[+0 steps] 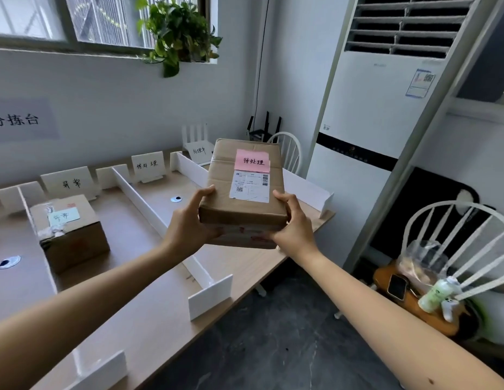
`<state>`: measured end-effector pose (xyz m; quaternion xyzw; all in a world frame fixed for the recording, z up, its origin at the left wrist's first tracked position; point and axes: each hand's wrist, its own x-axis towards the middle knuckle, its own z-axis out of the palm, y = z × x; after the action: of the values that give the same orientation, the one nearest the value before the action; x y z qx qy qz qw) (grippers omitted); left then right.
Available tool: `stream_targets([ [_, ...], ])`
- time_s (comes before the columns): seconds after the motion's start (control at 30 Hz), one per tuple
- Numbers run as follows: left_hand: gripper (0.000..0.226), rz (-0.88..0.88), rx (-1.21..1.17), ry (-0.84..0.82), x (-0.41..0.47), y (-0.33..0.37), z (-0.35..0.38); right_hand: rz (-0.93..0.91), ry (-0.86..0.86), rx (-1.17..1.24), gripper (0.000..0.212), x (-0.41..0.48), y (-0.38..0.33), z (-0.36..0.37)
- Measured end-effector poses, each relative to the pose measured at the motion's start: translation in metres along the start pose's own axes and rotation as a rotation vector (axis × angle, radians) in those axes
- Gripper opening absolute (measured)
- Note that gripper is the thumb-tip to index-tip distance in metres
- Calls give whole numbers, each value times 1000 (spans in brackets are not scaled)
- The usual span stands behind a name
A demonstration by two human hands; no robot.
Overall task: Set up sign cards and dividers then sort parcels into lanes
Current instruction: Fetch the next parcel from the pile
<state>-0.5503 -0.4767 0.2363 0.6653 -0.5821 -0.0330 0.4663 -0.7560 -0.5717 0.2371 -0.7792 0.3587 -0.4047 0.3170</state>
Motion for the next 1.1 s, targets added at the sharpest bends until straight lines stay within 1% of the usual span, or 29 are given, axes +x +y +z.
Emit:
stream_targets([
  [0.2, 85, -24, 36, 6, 25, -9, 21, 13, -25, 21, 77, 29, 24, -2],
  [0.43, 86, -74, -23, 15, 76, -27, 50, 7, -29, 10, 78, 84, 52, -3],
  [0.57, 84, -88, -12, 29, 103, -38, 59, 7, -40, 6, 79, 115, 64, 2],
  [0.7, 84, -86, -21, 24, 136, -56, 65, 13, -56, 9, 79, 153, 72, 10],
  [0.87, 85, -85, 8, 58, 168, -81, 68, 5, -86, 1, 78, 196, 78, 27],
  [1.0, 84, -120, 4, 84, 184, -100, 67, 8, -94, 31, 77, 216, 83, 44],
  [1.1, 84, -110, 22, 93, 190, -112, 64, 13, -111, 45, 76, 228, 84, 56],
])
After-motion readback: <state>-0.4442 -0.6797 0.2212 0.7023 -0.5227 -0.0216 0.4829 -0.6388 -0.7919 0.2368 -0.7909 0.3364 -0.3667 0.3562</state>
